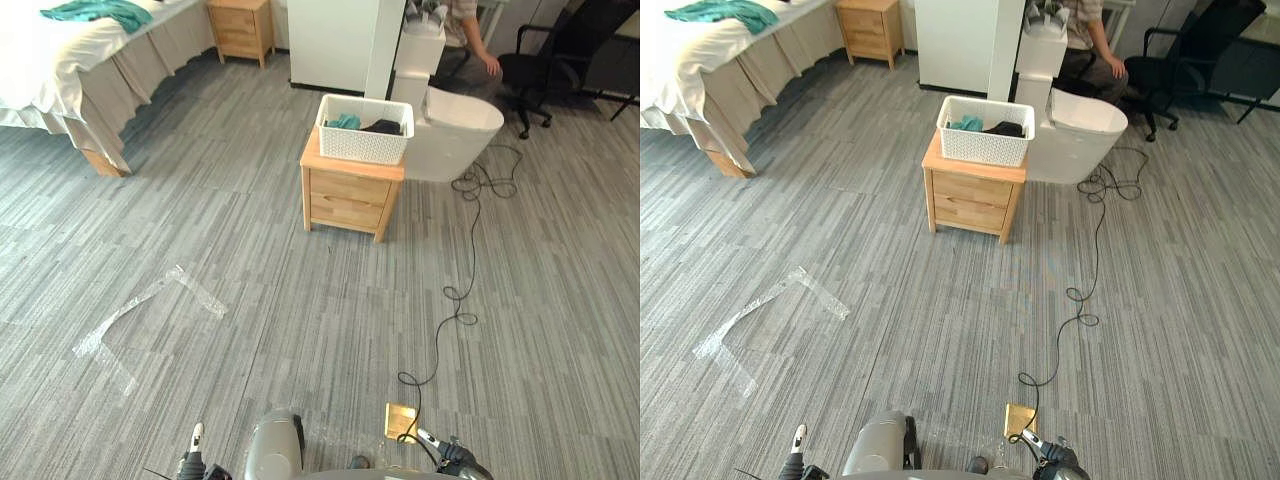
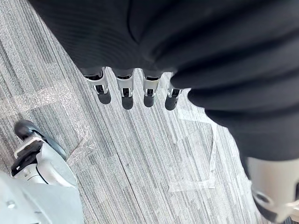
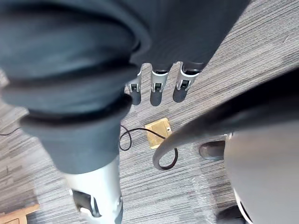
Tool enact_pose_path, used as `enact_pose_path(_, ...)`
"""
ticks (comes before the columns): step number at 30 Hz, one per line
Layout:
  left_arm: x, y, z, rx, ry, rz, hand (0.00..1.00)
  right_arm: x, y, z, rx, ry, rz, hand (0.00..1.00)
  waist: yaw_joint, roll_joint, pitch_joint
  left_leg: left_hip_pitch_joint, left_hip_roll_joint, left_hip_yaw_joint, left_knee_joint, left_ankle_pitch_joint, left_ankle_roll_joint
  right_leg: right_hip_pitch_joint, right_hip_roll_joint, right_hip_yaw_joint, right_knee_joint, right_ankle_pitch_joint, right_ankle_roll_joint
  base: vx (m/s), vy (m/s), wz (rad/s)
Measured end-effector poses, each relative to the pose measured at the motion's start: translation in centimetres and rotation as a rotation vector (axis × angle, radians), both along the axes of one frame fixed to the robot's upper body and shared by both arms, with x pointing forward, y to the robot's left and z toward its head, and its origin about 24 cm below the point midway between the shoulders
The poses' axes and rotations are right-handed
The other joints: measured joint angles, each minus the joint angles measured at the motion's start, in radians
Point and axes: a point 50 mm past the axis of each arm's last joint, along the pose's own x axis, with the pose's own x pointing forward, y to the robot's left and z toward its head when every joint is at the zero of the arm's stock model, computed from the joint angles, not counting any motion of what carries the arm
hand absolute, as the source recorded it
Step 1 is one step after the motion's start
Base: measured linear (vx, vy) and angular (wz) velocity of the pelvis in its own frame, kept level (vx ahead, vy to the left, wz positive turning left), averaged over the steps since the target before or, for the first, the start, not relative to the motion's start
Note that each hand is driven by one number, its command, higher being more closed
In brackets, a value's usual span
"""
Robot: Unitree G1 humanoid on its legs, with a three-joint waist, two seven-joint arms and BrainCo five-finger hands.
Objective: Pick up the laundry basket with both hands and put the clothes into the washing machine.
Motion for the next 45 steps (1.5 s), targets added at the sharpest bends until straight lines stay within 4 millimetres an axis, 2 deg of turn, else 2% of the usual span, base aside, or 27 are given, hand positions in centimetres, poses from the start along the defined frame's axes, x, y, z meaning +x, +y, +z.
enact_pose_path(3, 0.3, -0.1, 0.1, 0.001, -0.015, 0.004, 0.0, -0.4, -0.6, 0.0, -0.009, 0.006, 0.03, 0.0, 0.019, 0.023, -0.008, -0.01, -0.02, -0.012, -0.253, 0.04, -0.052, -0.004, -0.036, 0.022, 0.037, -0.055, 0.053, 0.38, 0.26, -0.26)
enact_pose_path(4, -0.9, 0.3, 0.0, 0.012, 0.007, 0.02, 0.0, -1.2, -1.0, -0.1, -0.014, 0.026, 0.031, 0.0, 0.041, 0.034, -0.04, -0.019, -0.026, -0.034, -0.184, 0.054, 0.006, -0.036, -0.075, 0.047, 0.191, -0.164, 0.1, 0.68, 0.383, -0.4)
enact_pose_path(5, -1.9, 0.7, -0.1, 0.024, 0.035, 0.026, 0.0, -1.9, -0.4, -0.4, 0.01, 0.044, 0.03, 0.0, 0.043, -0.016, -0.069, -0.012, -0.073, -0.021, -0.152, 0.044, 0.024, -0.081, -0.142, 0.063, 0.365, -0.239, 0.155, 0.74, 0.362, -0.17)
enact_pose_path(6, -2.3, 1.0, -0.2, 0.03, 0.053, 0.025, 0.0, -2.0, 0.3, -0.5, 0.034, 0.041, 0.028, 0.0, 0.032, -0.046, -0.074, 0.008, -0.105, -0.019, -0.12, 0.001, 0.058, -0.166, -0.2, 0.097, 0.618, -0.241, 0.176, 0.51, 0.172, 0.17)
enact_pose_path(7, -2.3, 1.1, -0.1, 0.035, 0.055, 0.018, 0.0, -1.9, 0.3, -0.5, 0.034, 0.037, 0.027, 0.0, 0.026, -0.055, -0.07, 0.036, -0.115, -0.022, -0.096, -0.027, 0.073, -0.227, -0.219, 0.134, 0.813, -0.179, 0.188, 0.61, 0.171, 0.43)
enact_pose_path(9, -2.1, 1.0, -0.1, 0.037, 0.053, 0.001, 0.0, -1.8, 0.1, -0.4, 0.028, 0.033, 0.026, 0.0, 0.015, -0.045, -0.062, 0.107, -0.118, -0.041, -0.053, -0.081, 0.104, -0.295, -0.224, 0.143, 1.113, -0.123, 0.179, 0.51, 0.095, 0.37)
enact_pose_path(11, -1.7, 1.2, 0.1, 0.058, 0.045, -0.028, 0.0, -1.2, 0.2, -0.2, 0.016, 0.009, 0.047, 0.0, 0.008, -0.042, -0.061, 0.252, -0.119, -0.065, -0.123, -0.106, 0.113, -0.341, -0.22, 0.085, 1.238, -0.141, 0.117, 0.51, 0.032, 0.26)
enact_pose_path(13, -0.8, 1.0, 0.4, 0.064, 0.014, -0.04, 0.0, -0.8, 0.1, 0.0, 0.004, -0.01, 0.057, 0.0, 0.003, -0.035, -0.059, 0.317, -0.119, -0.081, -0.187, -0.107, 0.111, -0.38, -0.222, 0.022, 1.161, -0.151, 0.092, 0.32, -0.015, 0.2)
enact_pose_path(17, 1.7, 0.7, 0.8, 0.082, -0.032, -0.1, 0.0, -0.1, -0.4, 0.3, -0.016, -0.038, 0.058, 0.0, -0.02, -0.013, -0.045, 0.408, -0.089, -0.144, -0.251, -0.13, 0.074, -0.417, -0.218, -0.143, 0.674, -0.157, 0.066, 0.38, -0.114, 0.41)
enact_pose_path(19, 3.5, 0.8, 1.2, 0.112, -0.054, -0.167, 0.0, 0.6, -1.2, 0.8, -0.042, -0.069, 0.056, 0.0, -0.019, 0.021, -0.024, 0.458, -0.027, -0.176, -0.269, -0.159, 0.029, -0.44, -0.206, -0.134, 0.391, -0.057, 0.091, 0.43, -0.193, 0.37)
enact_pose_path(20, 3.5, 0.9, 1.3, 0.114, -0.054, -0.17, 0.0, 0.6, -1.2, 0.8, -0.043, -0.07, 0.056, 0.0, -0.02, 0.023, -0.023, 0.463, -0.024, -0.177, -0.271, -0.16, 0.027, -0.44, -0.206, -0.132, 0.377, -0.049, 0.094, 0.42, -0.23, 0.26)
enact_pose_path(22, 3.8, 1.2, 1.4, 0.135, -0.048, -0.186, 0.0, 0.4, -1.2, 0.8, -0.043, -0.068, 0.047, 0.0, -0.023, 0.018, -0.025, 0.554, 0.029, -0.19, -0.324, -0.198, -0.027, -0.437, -0.214, -0.076, 0.253, 0.053, 0.113, 0.51, -0.367, 0.28)
enact_pose_path(25, 3.1, 1.3, 1.2, 0.139, -0.029, -0.178, 0.0, -0.1, -1.2, 0.6, -0.033, -0.054, 0.029, 0.0, -0.053, 0.009, -0.062, 0.607, 0.103, -0.232, -0.339, -0.217, -0.053, -0.464, -0.179, -0.054, 0.373, 0.121, 0.084, 0.56, -0.451, 0.33)
enact_pose_path(26, 2.8, 0.3, 0.9, 0.107, -0.023, -0.171, 0.0, -0.6, -1.8, 0.5, -0.039, -0.04, 0.002, 0.0, -0.047, 0.049, -0.076, 0.545, 0.154, -0.255, -0.195, -0.189, -0.048, -0.459, -0.13, -0.071, 0.401, 0.075, 0.043, 0.61, -0.492, -0.03)
enact_pose_path(27, 2.6, -0.2, 0.7, 0.092, -0.019, -0.165, 0.0, -0.8, -1.9, 0.4, -0.037, -0.032, -0.01, 0.0, -0.042, 0.061, -0.081, 0.505, 0.17, -0.268, -0.101, -0.156, -0.043, -0.447, -0.112, -0.077, 0.403, 0.062, 0.029, 0.6, -0.487, -0.29)
enact_pose_path(29, 0.9, -0.7, 0.0, 0.05, 0.032, -0.126, 0.0, -0.8, -2.2, 0.4, -0.041, -0.022, -0.017, 0.0, -0.04, 0.081, -0.072, 0.355, 0.211, -0.308, 0.287, 0.086, -0.027, -0.34, -0.031, -0.095, 0.367, 0.014, -0.042, 0.57, -0.404, -0.34)
enact_pose_path(31, 0.7, -0.4, 0.0, 0.048, 0.034, -0.108, 0.0, -1.4, -2.1, 0.1, -0.032, 0.007, -0.029, 0.0, -0.025, 0.084, -0.067, 0.242, 0.255, -0.266, 0.544, 0.054, -0.004, -0.224, 0.024, -0.09, 0.296, 0.012, -0.089, 0.52, -0.309, -0.28)
enact_pose_path(32, 0.7, 0.0, 0.0, 0.044, 0.024, -0.079, 0.0, -1.4, -1.9, 0.1, -0.026, 0.009, -0.037, 0.0, -0.016, 0.054, -0.057, 0.18, 0.264, -0.212, 0.615, 0.036, 0.021, -0.149, 0.037, -0.087, 0.238, 0.006, -0.098, 0.49, -0.289, -0.17)
enact_pose_path(35, 0.8, 0.2, 0.1, 0.015, -0.004, -0.005, 0.0, -0.6, -1.6, 0.3, -0.026, -0.016, -0.044, 0.0, -0.015, 0.023, -0.055, 0.076, 0.245, -0.116, 0.544, -0.015, -0.016, -0.061, 0.042, -0.08, 0.143, 0.006, -0.099, 0.39, -0.218, -0.14)
enact_pose_path(36, 1.4, 0.2, 0.3, 0.005, -0.032, 0.025, 0.0, 0.8, -1.9, 0.8, -0.042, -0.063, -0.055, 0.0, -0.015, 0.019, -0.048, 0.041, 0.218, -0.079, 0.416, -0.037, -0.046, -0.03, 0.041, -0.071, 0.12, 0.007, -0.097, 0.42, -0.089, -0.37)
enact_pose_path(37, 2.6, 0.4, 1.2, 0.016, -0.096, 0.036, 0.0, 3.0, -2.5, 2.1, -0.071, -0.162, -0.083, 0.0, -0.014, 0.014, -0.042, 0.029, 0.147, -0.061, 0.132, -0.036, -0.054, -0.013, 0.028, -0.066, 0.107, 0.006, -0.096, 0.52, 0.025, -0.35)
enact_pose_path(38, 3.8, 0.5, 2.1, 0.032, -0.164, 0.027, 0.0, 4.4, -3.3, 3.3, -0.106, -0.24, -0.102, 0.0, -0.012, 0.015, -0.042, 0.034, 0.086, -0.077, -0.071, -0.017, -0.07, -0.007, 0.018, -0.062, 0.106, -0.004, -0.077, 0.42, 0.154, -0.22)
enact_pose_path(39, 4.7, 0.7, 3.1, 0.053, -0.219, 0.033, 0.0, 5.6, -4.6, 4.6, -0.149, -0.308, -0.15, 0.0, -0.01, 0.033, -0.047, 0.053, 0.042, -0.128, -0.241, 0.06, -0.08, 0.002, 0.022, -0.055, 0.111, -0.016, -0.048, 0.34, 0.187, -0.14)
enact_pose_path(40, 5.0, 0.8, 3.4, 0.064, -0.238, 0.042, 0.0, 6.1, -5.3, 5.2, -0.173, -0.337, -0.177, 0.0, -0.007, 0.052, -0.054, 0.061, 0.031, -0.157, -0.293, 0.122, -0.074, 0.008, 0.032, -0.045, 0.115, -0.029, -0.027, 0.33, 0.245, -0.37)
enact_pose_path(41, 5.5, 1.6, 4.3, 0.101, -0.277, 0.057, 0.0, 7.5, -5.9, 6.5, -0.205, -0.395, -0.223, 0.0, 0.009, 0.039, -0.061, 0.073, 0.01, -0.168, -0.262, 0.186, -0.02, 0.027, 0.019, 0.004, 0.122, -0.073, 0.038, 0.22, 0.172, -0.36)
enact_pose_path(43, 6.0, 2.3, 5.1, 0.147, -0.302, 0.077, 0.0, 8.9, -6.1, 8.6, -0.252, -0.504, -0.256, 0.0, 0.009, -0.007, -0.072, 0.092, -0.029, -0.14, -0.261, 0.138, 0.003, 0.03, -0.034, 0.032, 0.16, -0.11, 0.083, 0.28, 0.167, -0.18)
enact_pose_path(45, 5.8, 2.4, 5.2, 0.166, -0.288, 0.074, 0.0, 10.4, -6.6, 11.4, -0.305, -0.641, -0.278, 0.0, 0.009, -0.015, -0.071, 0.132, -0.053, -0.109, -0.249, 0.095, 0.025, 0.013, -0.08, 0.061, 0.261, -0.114, 0.082, 0.28, 0.182, -0.26)
